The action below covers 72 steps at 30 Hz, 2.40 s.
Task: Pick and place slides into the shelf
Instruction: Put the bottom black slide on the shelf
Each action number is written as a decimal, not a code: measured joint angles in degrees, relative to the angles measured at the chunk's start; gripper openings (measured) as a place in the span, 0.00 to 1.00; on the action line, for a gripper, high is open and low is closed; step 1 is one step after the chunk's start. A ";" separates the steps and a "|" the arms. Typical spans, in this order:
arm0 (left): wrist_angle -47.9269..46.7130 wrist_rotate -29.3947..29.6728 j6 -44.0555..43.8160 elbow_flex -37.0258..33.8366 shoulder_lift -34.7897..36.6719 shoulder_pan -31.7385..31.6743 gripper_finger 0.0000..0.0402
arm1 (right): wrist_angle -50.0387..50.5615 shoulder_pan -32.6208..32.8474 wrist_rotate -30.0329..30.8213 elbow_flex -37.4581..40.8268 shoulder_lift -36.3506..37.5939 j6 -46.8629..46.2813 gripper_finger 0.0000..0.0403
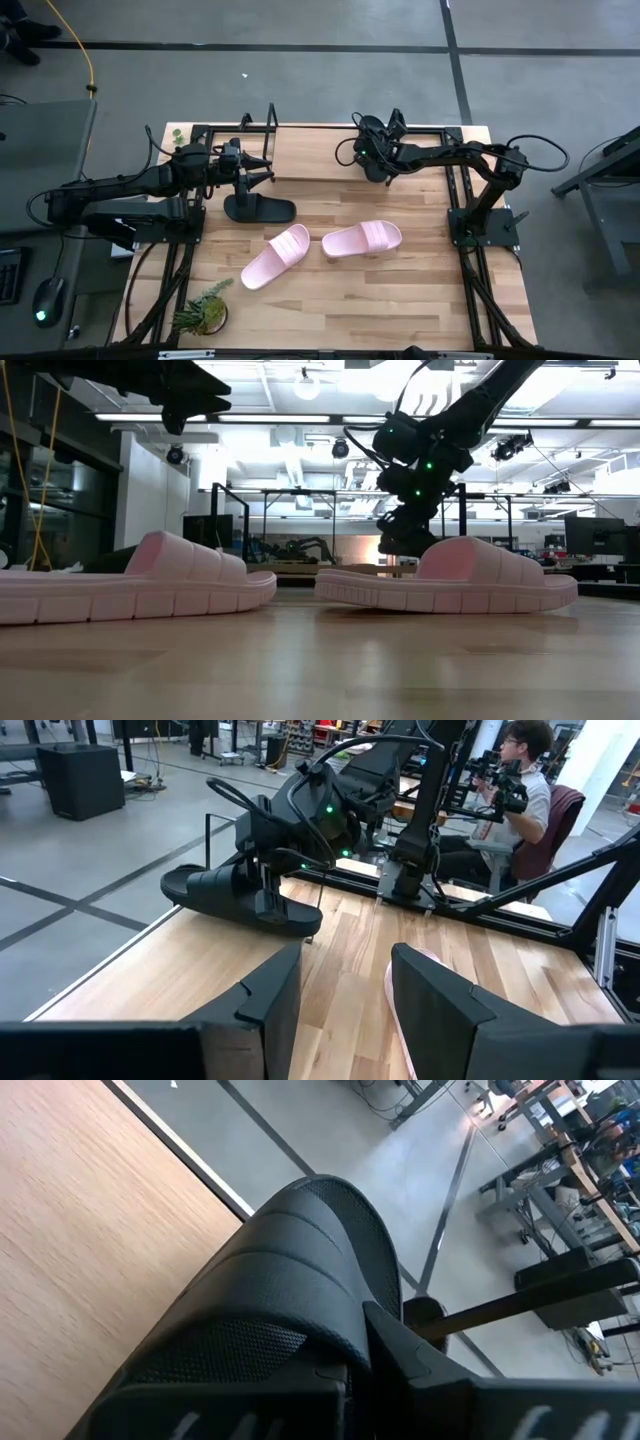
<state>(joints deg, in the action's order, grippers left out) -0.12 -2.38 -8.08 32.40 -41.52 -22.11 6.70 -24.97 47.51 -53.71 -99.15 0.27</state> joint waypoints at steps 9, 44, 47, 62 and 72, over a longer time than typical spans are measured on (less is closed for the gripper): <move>0.00 -0.01 -0.31 0.02 0.00 0.00 0.36 | 0.17 0.00 -0.51 0.04 -0.02 -1.61 0.06; 0.02 -0.01 -0.37 0.02 0.00 0.00 0.36 | 0.85 2.66 2.10 -0.43 -0.24 -3.57 0.44; 0.04 -0.01 -0.37 0.02 0.00 0.00 0.36 | 2.07 3.09 2.03 -1.63 -0.28 -4.55 0.44; 0.02 -0.02 -0.39 0.02 0.00 0.00 0.36 | 12.74 4.07 -7.03 -7.40 -0.15 -12.06 0.44; 0.02 -0.23 -0.39 0.02 0.00 0.00 0.36 | 13.16 4.13 -8.80 -7.41 -0.15 -11.23 0.44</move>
<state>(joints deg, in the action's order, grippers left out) -0.10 -2.61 -8.47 32.42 -41.52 -22.11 19.86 -20.84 38.70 -61.12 -99.31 -10.96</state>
